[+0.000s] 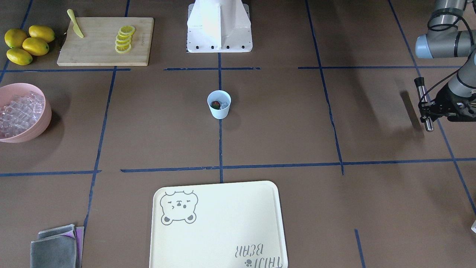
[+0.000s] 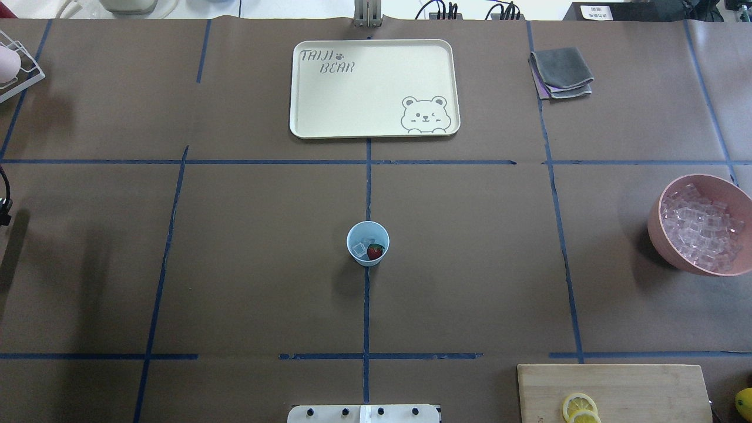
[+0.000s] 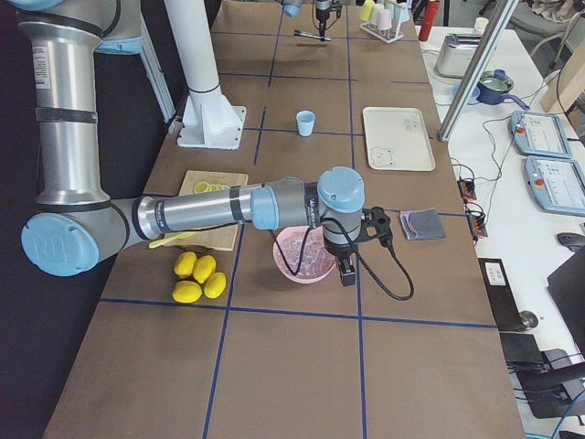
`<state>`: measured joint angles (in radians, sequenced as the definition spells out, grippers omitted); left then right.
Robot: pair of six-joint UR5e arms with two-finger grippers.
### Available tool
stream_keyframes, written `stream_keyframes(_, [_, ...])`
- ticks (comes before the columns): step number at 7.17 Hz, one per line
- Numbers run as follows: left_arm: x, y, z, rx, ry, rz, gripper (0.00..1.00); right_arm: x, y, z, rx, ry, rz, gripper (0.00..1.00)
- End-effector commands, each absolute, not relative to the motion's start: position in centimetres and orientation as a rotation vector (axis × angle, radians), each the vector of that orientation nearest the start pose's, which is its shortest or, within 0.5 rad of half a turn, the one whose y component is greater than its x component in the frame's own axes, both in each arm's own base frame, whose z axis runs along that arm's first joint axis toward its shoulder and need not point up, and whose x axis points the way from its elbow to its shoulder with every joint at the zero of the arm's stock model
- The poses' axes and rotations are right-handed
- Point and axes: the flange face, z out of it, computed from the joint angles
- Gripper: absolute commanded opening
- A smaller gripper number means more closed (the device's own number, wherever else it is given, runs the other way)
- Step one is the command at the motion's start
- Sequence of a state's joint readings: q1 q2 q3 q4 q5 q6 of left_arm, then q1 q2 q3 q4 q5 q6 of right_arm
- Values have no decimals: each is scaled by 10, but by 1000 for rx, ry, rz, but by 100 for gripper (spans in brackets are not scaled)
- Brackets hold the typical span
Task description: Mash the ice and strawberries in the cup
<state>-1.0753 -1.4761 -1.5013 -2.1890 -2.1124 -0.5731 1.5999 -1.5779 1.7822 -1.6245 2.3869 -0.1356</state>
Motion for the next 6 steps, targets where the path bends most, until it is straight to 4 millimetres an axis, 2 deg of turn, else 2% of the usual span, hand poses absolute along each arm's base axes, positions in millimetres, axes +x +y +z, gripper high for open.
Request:
stream_keyframes(1, [151, -456, 682, 122, 681, 48, 99, 75, -488, 560, 210, -801, -162, 99])
stream_keyframes(3, [149, -455, 682, 149, 672, 47, 100, 75, -488, 560, 209, -801, -160, 99])
stream_keyframes(4, [148, -459, 675, 152, 685, 46, 100, 75, -488, 560, 209, -801, -160, 99])
stream_keyframes(5, [137, -461, 666, 143, 691, 46, 100, 75, -489, 558, 213, -800, -163, 99])
stream_keyframes(6, [113, -468, 639, 113, 686, 80, 100, 75, -489, 560, 210, -798, -163, 99])
